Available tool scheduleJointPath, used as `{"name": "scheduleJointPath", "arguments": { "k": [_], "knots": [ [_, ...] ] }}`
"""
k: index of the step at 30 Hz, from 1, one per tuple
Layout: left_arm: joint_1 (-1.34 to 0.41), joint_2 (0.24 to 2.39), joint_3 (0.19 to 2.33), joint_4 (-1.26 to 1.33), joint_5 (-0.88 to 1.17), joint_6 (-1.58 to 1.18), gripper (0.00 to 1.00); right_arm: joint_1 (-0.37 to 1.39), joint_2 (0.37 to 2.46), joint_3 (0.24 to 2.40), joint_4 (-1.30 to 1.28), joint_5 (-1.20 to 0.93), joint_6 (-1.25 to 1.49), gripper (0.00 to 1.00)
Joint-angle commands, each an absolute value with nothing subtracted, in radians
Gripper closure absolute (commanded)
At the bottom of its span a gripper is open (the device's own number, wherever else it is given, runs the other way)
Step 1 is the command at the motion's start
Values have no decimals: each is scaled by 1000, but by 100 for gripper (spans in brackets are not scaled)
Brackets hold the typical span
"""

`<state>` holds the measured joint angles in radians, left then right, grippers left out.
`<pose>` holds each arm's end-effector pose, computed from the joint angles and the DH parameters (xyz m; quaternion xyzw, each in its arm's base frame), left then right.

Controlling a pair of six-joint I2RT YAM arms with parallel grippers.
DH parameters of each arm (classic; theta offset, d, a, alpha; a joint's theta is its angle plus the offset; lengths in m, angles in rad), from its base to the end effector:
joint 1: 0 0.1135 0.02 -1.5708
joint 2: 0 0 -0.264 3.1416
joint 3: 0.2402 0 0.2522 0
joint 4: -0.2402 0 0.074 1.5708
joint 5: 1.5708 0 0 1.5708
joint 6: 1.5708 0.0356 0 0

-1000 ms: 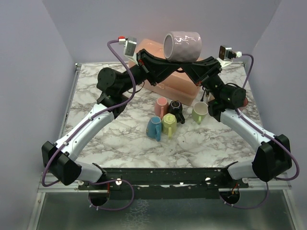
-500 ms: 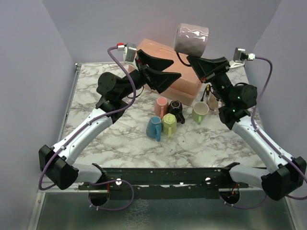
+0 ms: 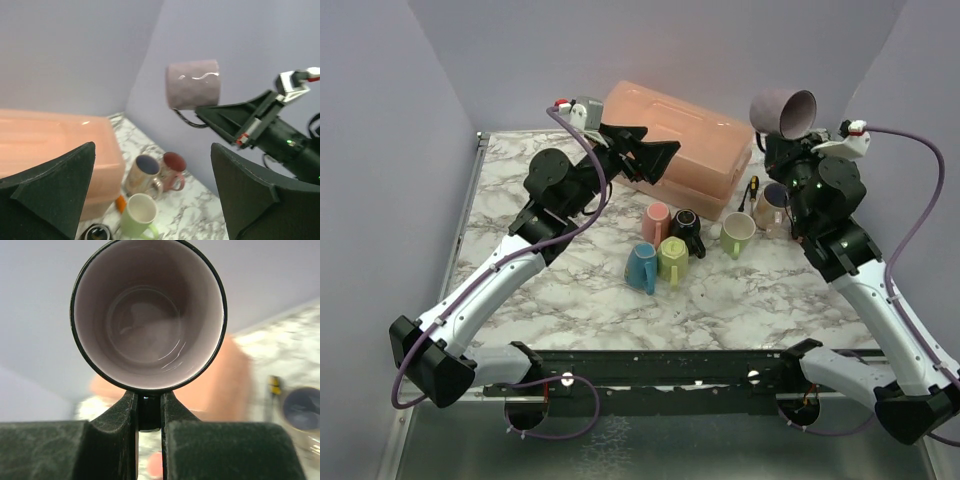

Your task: Turn the mug right side up

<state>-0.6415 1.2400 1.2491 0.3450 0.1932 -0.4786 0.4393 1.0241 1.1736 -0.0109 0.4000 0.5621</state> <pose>0.2209 -0.1735 0.4632 0.1252 0.5605 -0.4806 0.6627 0.2066 0.0818 0.4496 0.1891 0.6329 0.2405 0.7112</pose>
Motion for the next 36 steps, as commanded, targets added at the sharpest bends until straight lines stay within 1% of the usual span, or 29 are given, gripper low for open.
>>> {"name": "scheduleJointPath", "arguments": {
  "k": [1,4,7,13,20,25,29,33,36],
  "knots": [
    [-643,1236,1273,158,18,-390,3,438,966,1212,-226,725,384,100],
    [-643,1242,1268,109,-45,-384,3,439,965,1221,-353,791,341,100],
    [-643,1251,1259,88,-76,-385,3,439,959,1219,-486,809,385,100],
    [-642,1279,1261,68,-98,-385,3,438,959,1183,-742,724,629,100],
    [-642,1301,1271,37,-109,-378,3,438,1025,1109,-982,682,910,99],
    [-643,1302,1270,14,-133,-370,3,437,1029,1005,-968,626,988,99],
    [-643,1300,1269,2,-147,-364,3,438,1052,962,-951,610,1012,100],
    [-642,1299,1267,2,-158,-361,3,438,1069,928,-894,616,1002,99],
    [-641,1302,1269,-20,-161,-358,3,437,1070,925,-830,648,943,99]
  ]
}}
